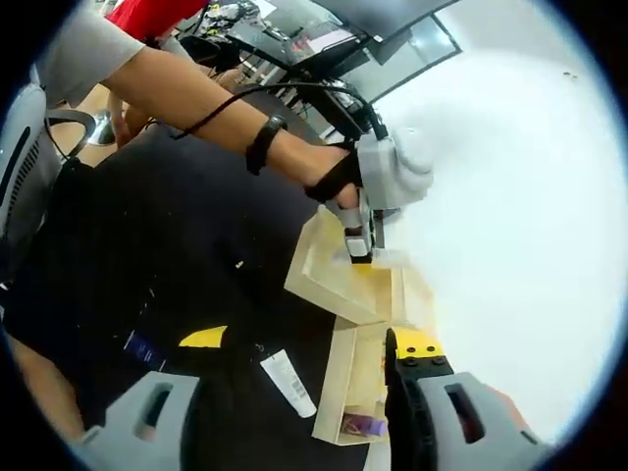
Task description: Open the drawer, pick up the cosmetic bottles from the table one by one, place them into the drawer, release the gripper, close the drawer, and move the gripper away
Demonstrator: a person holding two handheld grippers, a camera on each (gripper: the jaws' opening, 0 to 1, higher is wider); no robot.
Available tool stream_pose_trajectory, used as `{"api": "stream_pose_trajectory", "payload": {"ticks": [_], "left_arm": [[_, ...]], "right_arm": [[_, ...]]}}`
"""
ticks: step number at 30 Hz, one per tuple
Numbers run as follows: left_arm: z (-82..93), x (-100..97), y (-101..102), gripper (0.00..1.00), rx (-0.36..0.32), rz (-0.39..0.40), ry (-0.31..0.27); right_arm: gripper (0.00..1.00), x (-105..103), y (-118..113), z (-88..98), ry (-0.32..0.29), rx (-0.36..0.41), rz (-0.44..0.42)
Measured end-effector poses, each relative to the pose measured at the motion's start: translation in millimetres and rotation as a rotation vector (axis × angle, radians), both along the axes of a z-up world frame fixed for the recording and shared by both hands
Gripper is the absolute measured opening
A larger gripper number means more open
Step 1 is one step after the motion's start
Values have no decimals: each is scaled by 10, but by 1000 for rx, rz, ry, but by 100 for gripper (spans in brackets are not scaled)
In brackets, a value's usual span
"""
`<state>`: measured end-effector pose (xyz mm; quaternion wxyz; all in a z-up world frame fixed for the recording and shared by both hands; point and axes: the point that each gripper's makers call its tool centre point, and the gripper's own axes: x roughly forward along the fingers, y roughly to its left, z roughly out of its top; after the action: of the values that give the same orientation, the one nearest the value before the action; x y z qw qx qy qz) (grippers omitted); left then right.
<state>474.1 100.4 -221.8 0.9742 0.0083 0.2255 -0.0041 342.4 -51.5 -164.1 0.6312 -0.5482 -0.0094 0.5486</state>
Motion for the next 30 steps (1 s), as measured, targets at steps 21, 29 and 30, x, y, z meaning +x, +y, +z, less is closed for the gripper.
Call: {"api": "stream_pose_trajectory", "payload": {"ticks": [21,29,30], "left_arm": [[-300,64,155,19,45,51,92],[-316,153,197,19,43,59,107],[-323,157,200,19,42,60,109]], "right_arm": [[57,14,-5,-54,5,-23,4],[57,20,-13,-67,6,-28,4],[57,22,-13,-69,6,-29,5]]}}
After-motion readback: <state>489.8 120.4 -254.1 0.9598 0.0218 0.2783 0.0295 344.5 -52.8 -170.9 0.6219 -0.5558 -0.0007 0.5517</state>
